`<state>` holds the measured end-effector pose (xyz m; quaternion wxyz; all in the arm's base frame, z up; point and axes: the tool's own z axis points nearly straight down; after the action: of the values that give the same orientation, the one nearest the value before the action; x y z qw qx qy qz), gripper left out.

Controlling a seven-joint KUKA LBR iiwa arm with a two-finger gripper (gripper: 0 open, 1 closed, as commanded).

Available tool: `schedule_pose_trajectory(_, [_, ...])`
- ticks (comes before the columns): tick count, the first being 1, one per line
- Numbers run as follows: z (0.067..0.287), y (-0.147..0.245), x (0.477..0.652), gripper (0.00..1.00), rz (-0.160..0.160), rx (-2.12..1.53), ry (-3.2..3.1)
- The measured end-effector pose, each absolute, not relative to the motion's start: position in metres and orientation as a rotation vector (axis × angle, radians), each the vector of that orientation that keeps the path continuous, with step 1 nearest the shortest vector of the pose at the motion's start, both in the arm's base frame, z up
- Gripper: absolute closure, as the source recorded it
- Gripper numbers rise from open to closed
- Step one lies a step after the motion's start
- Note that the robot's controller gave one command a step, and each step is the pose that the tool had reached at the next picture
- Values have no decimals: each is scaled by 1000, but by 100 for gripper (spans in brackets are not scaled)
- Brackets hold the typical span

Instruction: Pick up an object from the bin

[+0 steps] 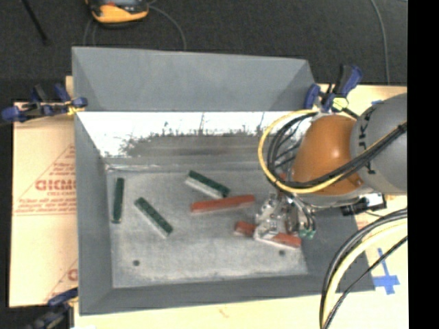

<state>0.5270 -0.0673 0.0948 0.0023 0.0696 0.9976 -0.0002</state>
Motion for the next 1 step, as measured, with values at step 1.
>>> schedule_pose_trajectory(1, [95, -67, 527, 100, -1, 218, 3129])
